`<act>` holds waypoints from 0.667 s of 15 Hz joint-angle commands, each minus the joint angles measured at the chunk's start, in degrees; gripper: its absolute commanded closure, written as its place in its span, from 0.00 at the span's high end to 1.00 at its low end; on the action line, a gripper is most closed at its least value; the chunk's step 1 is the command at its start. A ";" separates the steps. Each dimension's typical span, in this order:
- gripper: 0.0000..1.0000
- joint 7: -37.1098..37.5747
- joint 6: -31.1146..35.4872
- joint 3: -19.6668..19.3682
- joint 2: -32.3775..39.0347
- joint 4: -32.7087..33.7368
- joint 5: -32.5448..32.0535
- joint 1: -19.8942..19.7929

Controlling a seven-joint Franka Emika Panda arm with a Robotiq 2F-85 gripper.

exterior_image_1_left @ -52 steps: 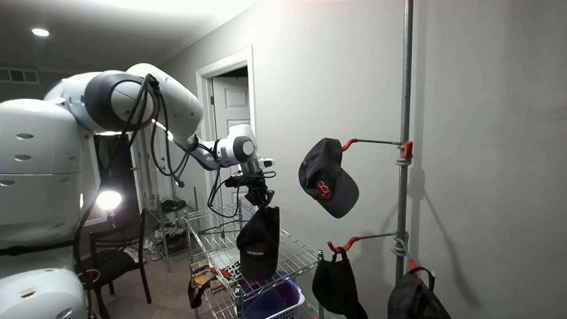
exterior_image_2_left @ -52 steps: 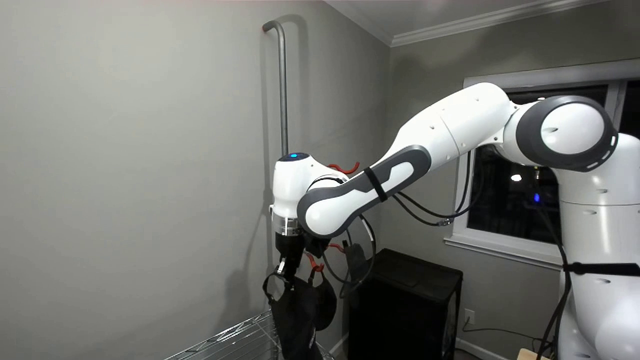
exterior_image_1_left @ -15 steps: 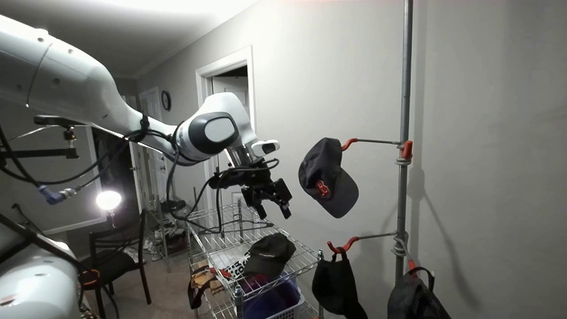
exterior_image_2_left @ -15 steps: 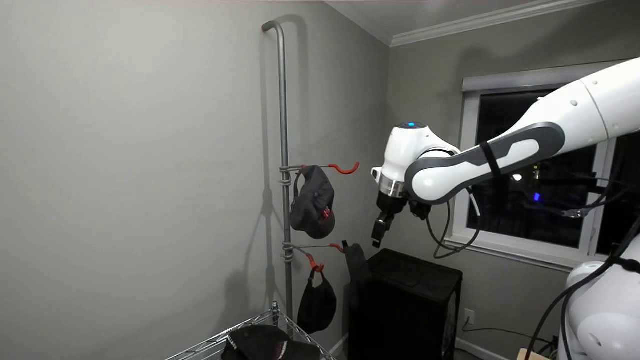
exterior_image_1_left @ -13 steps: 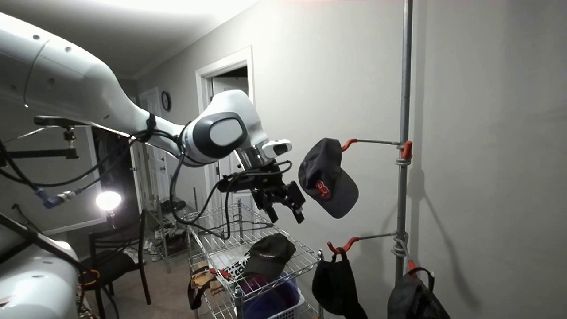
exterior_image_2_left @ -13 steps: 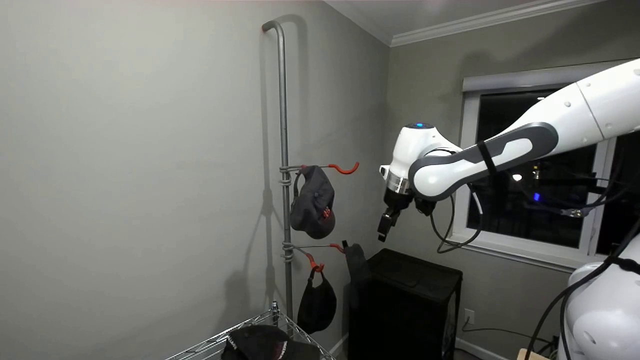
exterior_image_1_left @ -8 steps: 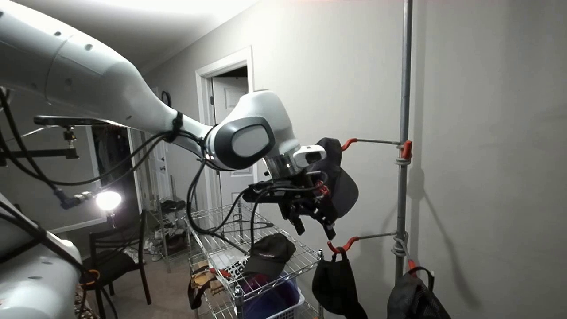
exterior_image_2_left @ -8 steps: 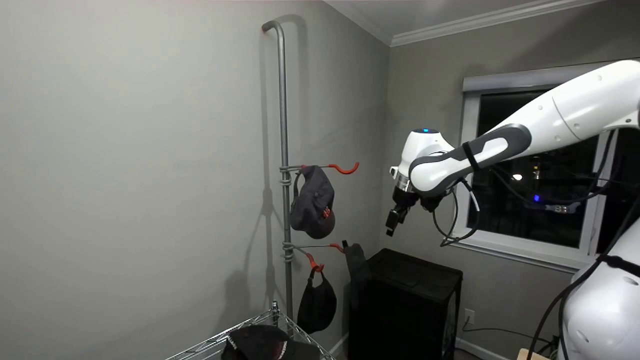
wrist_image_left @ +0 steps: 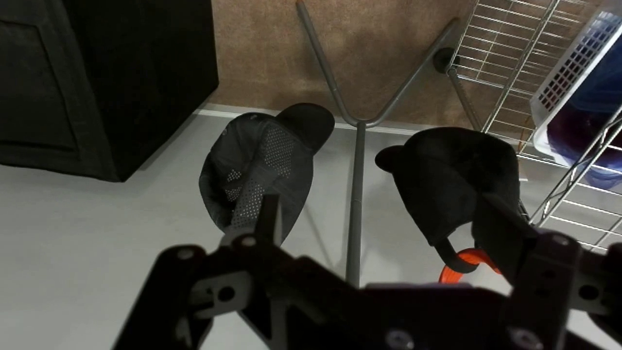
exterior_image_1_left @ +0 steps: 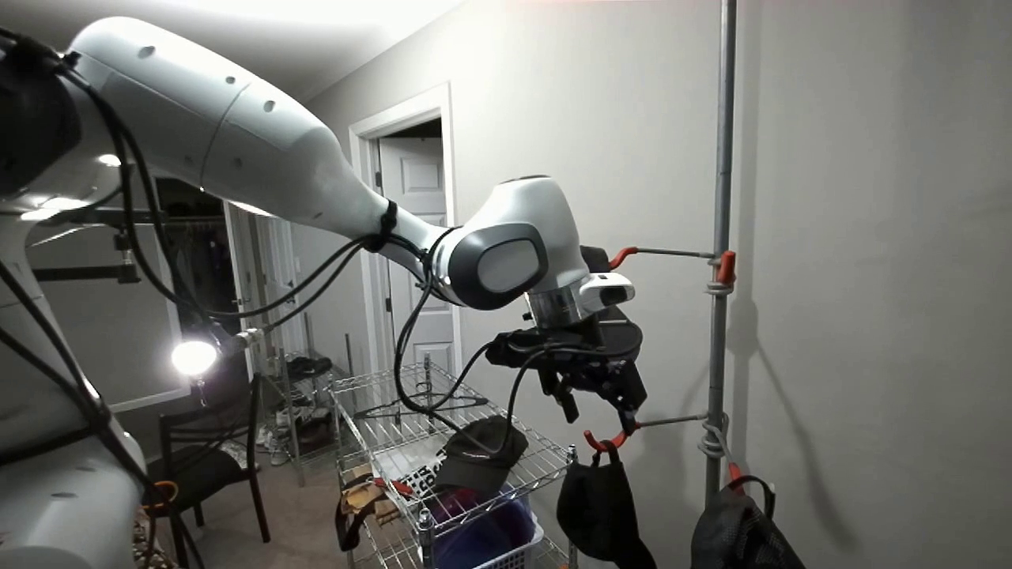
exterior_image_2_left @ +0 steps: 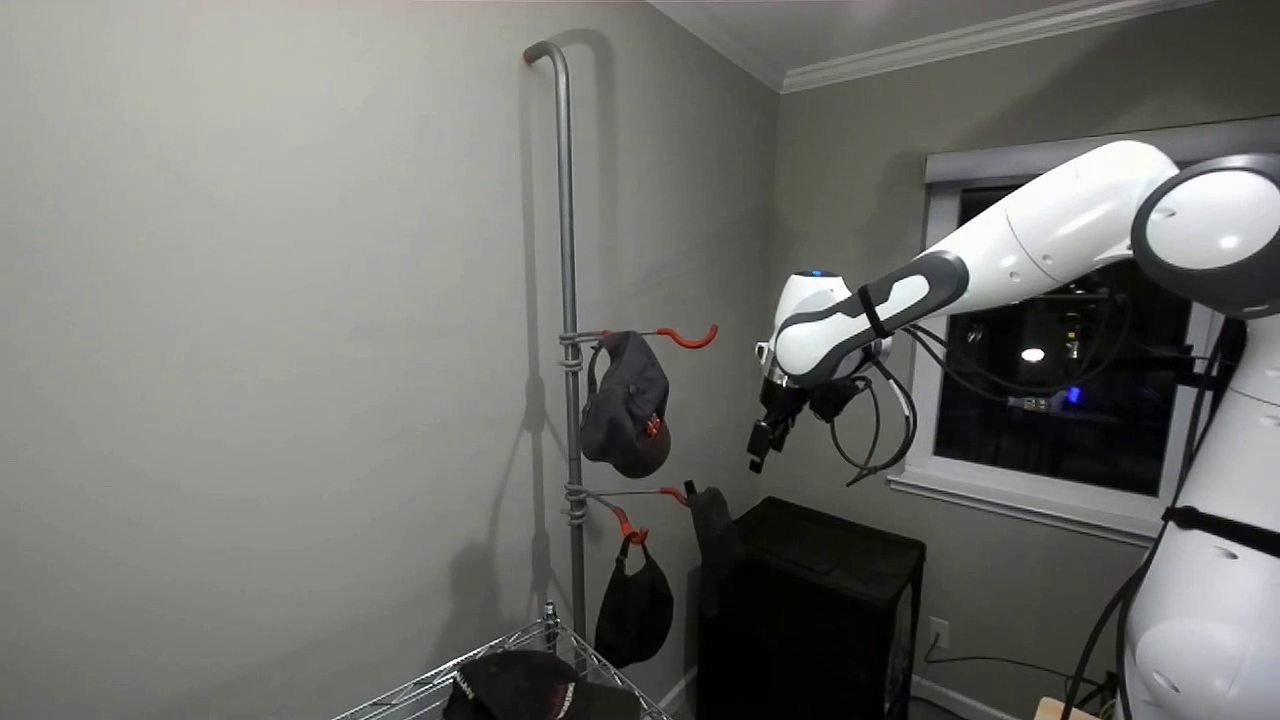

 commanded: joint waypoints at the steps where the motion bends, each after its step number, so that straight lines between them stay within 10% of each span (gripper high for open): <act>1: 1.00 -2.90 -0.98 0.56 3.29 3.45 2.96 -1.48; 10: 1.00 -0.10 -0.32 1.46 3.56 3.26 1.86 -2.61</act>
